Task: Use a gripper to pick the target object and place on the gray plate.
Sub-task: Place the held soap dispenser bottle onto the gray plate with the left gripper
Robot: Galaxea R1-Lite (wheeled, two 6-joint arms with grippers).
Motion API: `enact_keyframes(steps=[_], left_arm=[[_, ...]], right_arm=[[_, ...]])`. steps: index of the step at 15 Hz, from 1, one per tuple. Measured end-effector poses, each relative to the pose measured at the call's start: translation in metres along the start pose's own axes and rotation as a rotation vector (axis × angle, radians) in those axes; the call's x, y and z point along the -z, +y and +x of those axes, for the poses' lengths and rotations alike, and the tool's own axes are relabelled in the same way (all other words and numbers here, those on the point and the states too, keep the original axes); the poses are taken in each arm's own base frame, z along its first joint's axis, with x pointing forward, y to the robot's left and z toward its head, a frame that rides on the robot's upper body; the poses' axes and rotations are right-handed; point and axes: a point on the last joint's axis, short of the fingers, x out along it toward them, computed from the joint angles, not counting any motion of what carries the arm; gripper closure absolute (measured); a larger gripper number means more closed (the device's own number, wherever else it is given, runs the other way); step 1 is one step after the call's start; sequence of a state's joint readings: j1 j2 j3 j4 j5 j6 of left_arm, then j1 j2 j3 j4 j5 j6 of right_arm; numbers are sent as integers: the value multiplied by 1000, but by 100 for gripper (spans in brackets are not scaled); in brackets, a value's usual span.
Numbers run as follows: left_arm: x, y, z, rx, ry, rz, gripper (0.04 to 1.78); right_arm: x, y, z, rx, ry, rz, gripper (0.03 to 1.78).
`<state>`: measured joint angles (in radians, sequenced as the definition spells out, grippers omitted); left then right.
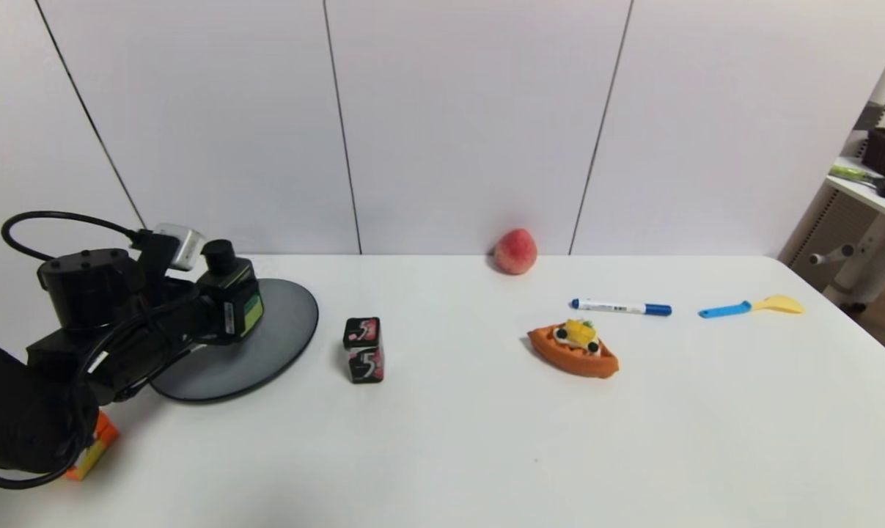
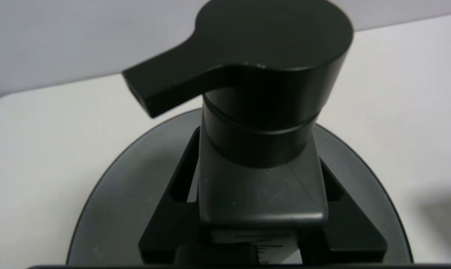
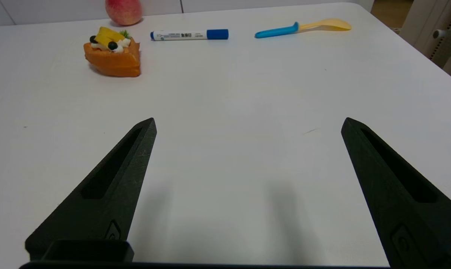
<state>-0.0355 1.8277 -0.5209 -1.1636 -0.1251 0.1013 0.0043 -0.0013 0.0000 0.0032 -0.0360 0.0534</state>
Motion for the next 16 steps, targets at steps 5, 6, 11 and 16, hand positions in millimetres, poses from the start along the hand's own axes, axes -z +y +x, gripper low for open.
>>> enact_keyframes(steps=[5, 6, 11, 16], left_arm=[[14, 4, -1, -14, 28, -7, 119], [14, 4, -1, -15, 30, -7, 119], [17, 4, 0, -15, 31, -8, 119], [19, 3, 0, -12, 41, -9, 92]], right_arm=[[0, 0, 0, 0, 0, 0, 10], [0, 0, 0, -1, 0, 0, 10], [0, 0, 0, 0, 0, 0, 10], [0, 0, 0, 0, 0, 0, 10]])
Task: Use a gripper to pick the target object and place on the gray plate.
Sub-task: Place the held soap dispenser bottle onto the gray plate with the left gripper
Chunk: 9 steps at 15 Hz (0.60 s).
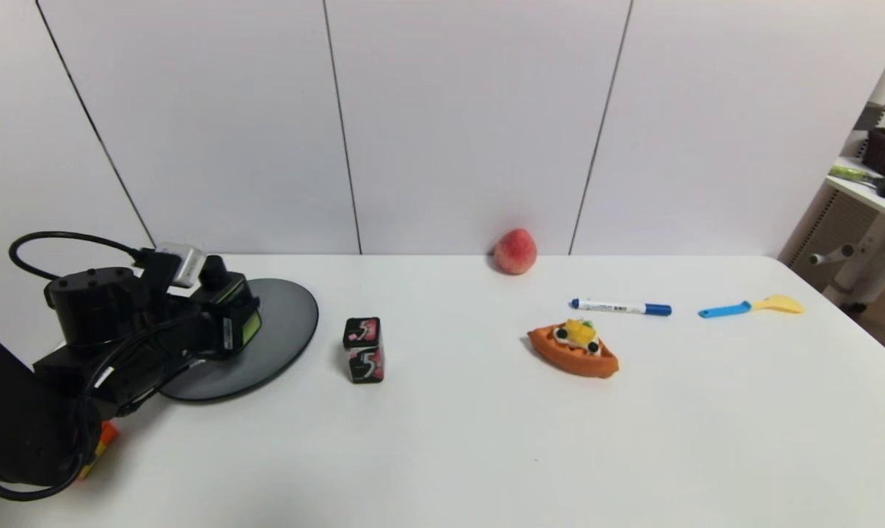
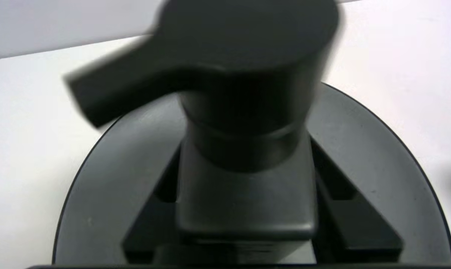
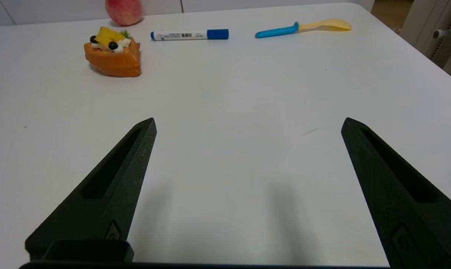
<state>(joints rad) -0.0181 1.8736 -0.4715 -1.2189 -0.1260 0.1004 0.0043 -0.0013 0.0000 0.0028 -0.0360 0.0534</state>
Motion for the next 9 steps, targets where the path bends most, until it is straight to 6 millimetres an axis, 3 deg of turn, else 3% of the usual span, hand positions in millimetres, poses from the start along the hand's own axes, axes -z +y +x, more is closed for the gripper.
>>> enact_keyframes(steps=[5, 9], left_arm=[[-3, 0, -5, -1, -12, 2, 53], [-12, -2, -23, -2, -34, 5, 37]], right_arm=[[0, 0, 0, -1, 0, 0, 10], [0, 0, 0, 0, 0, 0, 10]])
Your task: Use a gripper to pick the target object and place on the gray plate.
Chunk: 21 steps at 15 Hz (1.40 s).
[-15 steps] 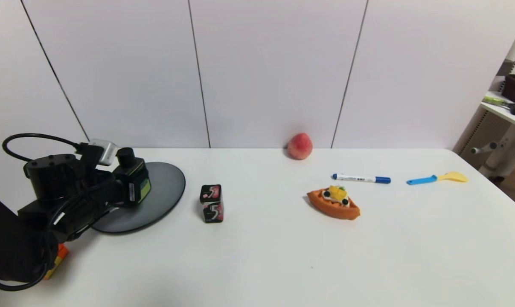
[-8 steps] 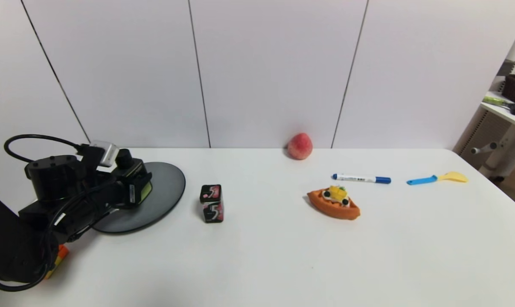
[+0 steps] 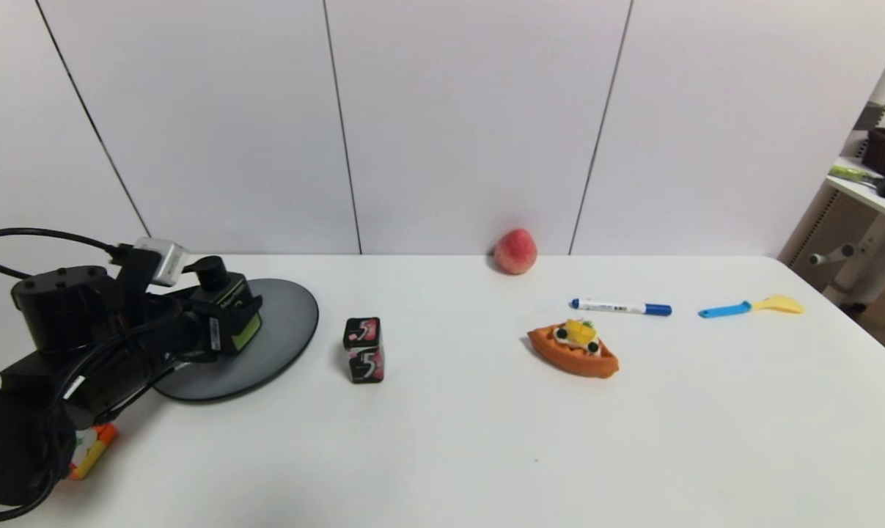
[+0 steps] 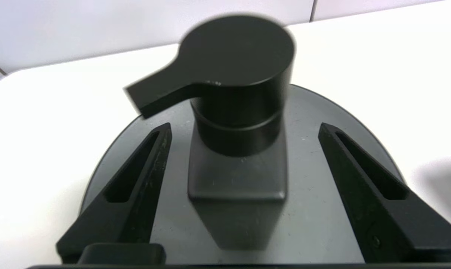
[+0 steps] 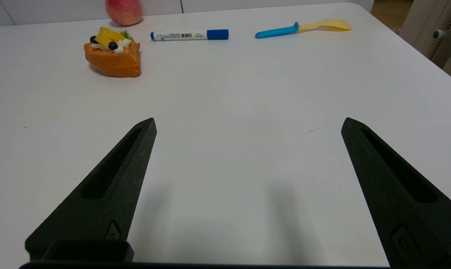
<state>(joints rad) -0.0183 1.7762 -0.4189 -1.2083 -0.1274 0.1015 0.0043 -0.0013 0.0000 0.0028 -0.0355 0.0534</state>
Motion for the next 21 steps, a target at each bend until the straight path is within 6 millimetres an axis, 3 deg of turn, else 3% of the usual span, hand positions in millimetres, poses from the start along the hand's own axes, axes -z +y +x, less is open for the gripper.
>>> enact_keyframes(steps=[5, 12, 16, 21], left_arm=[[-19, -5, -56, -1, -36, 6, 25], [-37, -18, -170, -11, -161, 26, 17], [-23, -27, -223, -10, -212, 34, 15], [7, -35, -259, -2, -226, 42, 14]], right_arm=[[0, 0, 0, 0, 0, 0, 10], [0, 0, 0, 0, 0, 0, 10], [0, 0, 0, 0, 0, 0, 10], [0, 0, 0, 0, 1, 0, 10]])
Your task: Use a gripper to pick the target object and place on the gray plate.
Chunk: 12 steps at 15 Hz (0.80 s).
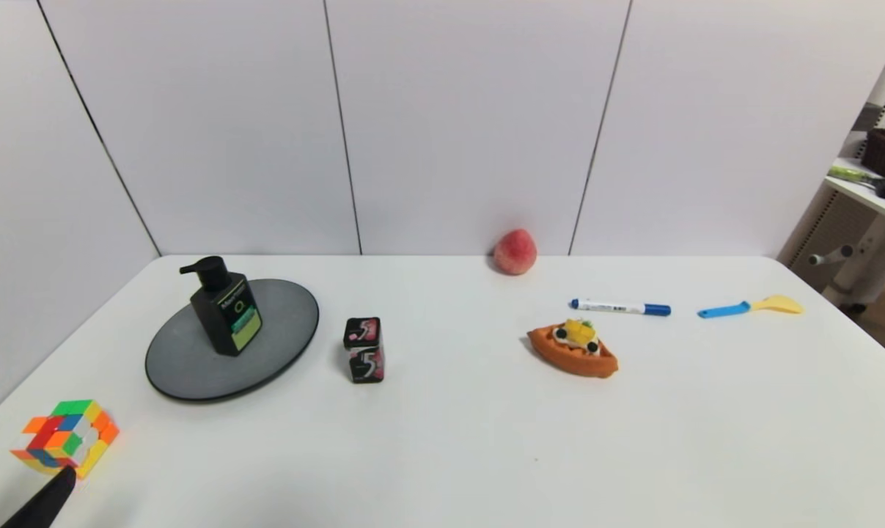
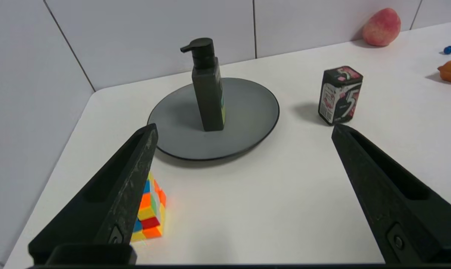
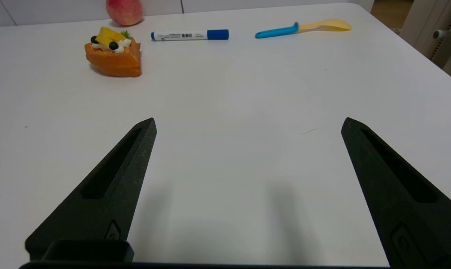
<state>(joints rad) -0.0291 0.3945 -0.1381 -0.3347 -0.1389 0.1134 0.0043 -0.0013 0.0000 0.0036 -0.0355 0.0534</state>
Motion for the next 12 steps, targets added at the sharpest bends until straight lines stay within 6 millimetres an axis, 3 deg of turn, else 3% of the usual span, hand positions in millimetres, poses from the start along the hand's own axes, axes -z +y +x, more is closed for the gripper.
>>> enact_keyframes(steps=[5, 9, 12], left_arm=[[41, -8, -26, -30, -5, 2, 13], [70, -12, -39, -105, 107, -1, 13], [73, -13, -41, -113, 106, 1, 13]], right_arm=[[0, 0, 0, 1, 0, 0, 10], [0, 0, 0, 0, 0, 0, 10], [0, 0, 0, 1, 0, 0, 10]])
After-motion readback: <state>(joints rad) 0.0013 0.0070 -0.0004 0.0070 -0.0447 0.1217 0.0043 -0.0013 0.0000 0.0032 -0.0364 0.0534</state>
